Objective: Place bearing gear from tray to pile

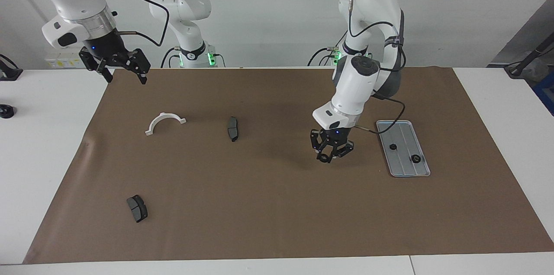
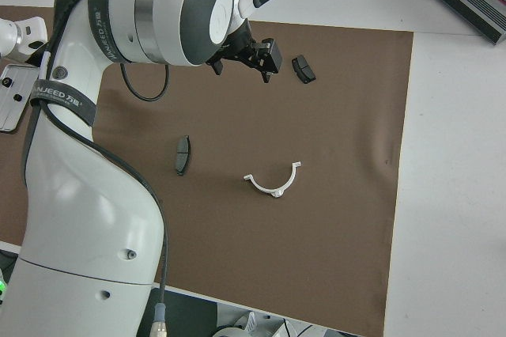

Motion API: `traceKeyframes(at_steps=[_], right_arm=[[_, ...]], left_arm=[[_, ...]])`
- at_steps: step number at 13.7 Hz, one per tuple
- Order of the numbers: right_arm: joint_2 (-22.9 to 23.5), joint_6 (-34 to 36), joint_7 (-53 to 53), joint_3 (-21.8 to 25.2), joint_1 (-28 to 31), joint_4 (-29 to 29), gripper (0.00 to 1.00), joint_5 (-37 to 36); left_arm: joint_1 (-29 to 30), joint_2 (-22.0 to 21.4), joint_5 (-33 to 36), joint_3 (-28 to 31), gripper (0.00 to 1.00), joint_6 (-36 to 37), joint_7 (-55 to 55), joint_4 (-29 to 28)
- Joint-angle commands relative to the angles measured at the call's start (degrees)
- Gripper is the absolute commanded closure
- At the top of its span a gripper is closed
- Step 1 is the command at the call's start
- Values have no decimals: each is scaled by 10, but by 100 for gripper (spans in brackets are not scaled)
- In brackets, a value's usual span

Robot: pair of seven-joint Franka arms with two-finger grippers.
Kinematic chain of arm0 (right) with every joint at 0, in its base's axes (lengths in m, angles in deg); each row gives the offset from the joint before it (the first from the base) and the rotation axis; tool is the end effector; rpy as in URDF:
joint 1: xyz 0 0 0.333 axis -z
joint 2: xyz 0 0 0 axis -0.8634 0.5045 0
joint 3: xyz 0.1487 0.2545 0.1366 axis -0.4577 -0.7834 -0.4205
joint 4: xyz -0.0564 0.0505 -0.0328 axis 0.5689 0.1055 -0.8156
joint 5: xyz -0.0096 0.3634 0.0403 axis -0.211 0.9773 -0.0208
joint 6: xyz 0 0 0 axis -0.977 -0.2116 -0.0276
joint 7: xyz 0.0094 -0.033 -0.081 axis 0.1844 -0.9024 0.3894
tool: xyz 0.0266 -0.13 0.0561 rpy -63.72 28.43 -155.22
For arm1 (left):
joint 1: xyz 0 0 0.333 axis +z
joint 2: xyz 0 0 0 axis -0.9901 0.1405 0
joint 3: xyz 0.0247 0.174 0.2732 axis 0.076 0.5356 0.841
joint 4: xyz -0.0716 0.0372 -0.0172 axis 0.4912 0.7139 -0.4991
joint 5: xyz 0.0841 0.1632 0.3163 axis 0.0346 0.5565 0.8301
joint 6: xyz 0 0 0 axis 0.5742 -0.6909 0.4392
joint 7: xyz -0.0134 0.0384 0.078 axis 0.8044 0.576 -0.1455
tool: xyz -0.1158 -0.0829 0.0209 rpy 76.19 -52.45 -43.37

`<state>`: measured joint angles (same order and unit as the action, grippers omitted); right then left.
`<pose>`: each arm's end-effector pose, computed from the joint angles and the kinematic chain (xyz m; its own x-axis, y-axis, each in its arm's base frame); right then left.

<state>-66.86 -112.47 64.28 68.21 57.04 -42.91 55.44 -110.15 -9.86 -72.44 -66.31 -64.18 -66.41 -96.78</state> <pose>0.5187 -0.0164 0.6008 0.9958 -0.0905 0.0159 -0.0907 -0.9958 0.0110 0.5998 -0.3135 0.3708 0.8627 -0.3919 0.3196 -0.4398 -0.8934 0.0916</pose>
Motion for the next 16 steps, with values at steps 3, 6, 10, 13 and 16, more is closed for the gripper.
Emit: traceKeyframes(at_steps=[3,6,10,13,16], right_arm=[[-13,-10,-12,-3,6,-16,0,3],[-13,-9,-12,-3,6,-16,0,3],[-13,-9,-12,-3,6,-17,0,6],[-13,-9,-12,-3,6,-17,0,7],[-13,-9,-13,-3,6,-17,0,7]], left_arm=[[-45,109,-9,6,100,-91,1,112],[-57,109,-10,6,100,-114,2,108],[-78,101,-12,5,100,-145,5,55],[-78,95,-12,5,100,-145,5,38],[-78,81,-12,5,0,-156,0,2]])
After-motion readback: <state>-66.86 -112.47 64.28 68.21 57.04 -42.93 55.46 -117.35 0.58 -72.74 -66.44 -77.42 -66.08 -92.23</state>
